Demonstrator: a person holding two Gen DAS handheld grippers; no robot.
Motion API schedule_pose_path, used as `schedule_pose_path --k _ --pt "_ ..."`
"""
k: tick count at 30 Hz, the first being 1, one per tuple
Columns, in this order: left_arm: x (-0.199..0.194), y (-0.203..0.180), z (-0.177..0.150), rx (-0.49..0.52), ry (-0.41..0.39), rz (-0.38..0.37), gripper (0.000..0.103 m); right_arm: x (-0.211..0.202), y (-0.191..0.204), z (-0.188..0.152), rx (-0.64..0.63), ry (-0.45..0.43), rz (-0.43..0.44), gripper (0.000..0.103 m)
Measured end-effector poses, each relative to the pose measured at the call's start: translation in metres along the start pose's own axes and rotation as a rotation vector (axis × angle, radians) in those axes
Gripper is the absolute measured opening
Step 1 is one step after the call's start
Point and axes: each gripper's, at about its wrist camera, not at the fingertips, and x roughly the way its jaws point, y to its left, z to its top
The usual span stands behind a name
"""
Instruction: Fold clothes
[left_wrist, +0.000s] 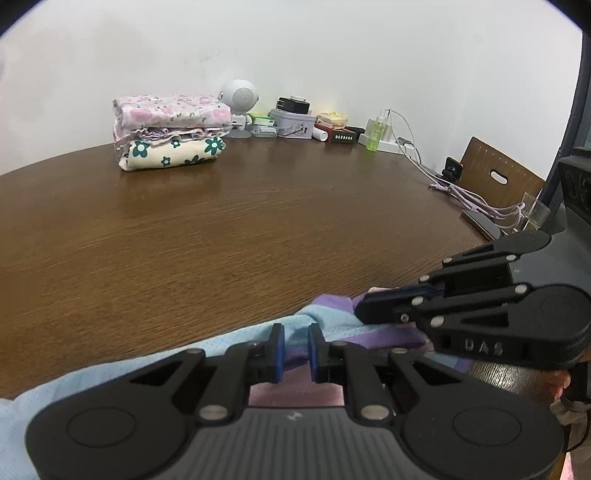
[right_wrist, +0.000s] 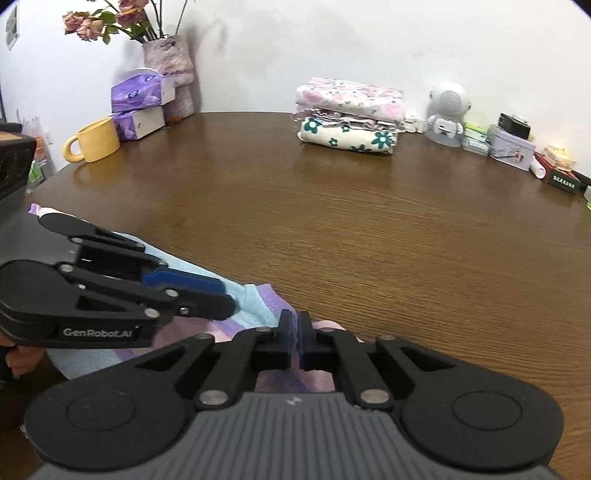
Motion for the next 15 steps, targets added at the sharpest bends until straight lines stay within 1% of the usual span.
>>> schedule_pose_path --k 1,3,7,9,11,15 --pt "0.0 0.0 0.0 -0.001 -0.001 -0.001 0.013 0.001 0.002 -0.001 -0.009 0.001 -0.004 0.003" --pt "0.0 0.001 0.0 -0.004 -0.001 -0.003 0.013 0.0 0.003 -0.002 -0.01 -0.006 -0.007 0.007" --pt "-0.001 0.003 -0.001 -0.01 -0.003 -0.002 0.014 -0.021 -0.011 0.001 0.098 -0.104 -0.029 0.007" --pt "-0.001 0.003 -0.001 -0.011 -0.003 -0.002 0.014 -0.028 -0.015 0.001 0.118 -0.125 -0.05 0.007" --pt "-0.001 0.002 -0.002 -0.007 -0.005 0.0 0.014 -0.027 -0.015 -0.002 0.121 -0.114 -0.049 0.007" --pt "-0.002 0.002 -0.002 -0.006 -0.007 0.003 0.014 -0.01 -0.006 -0.009 0.069 -0.055 -0.034 0.007"
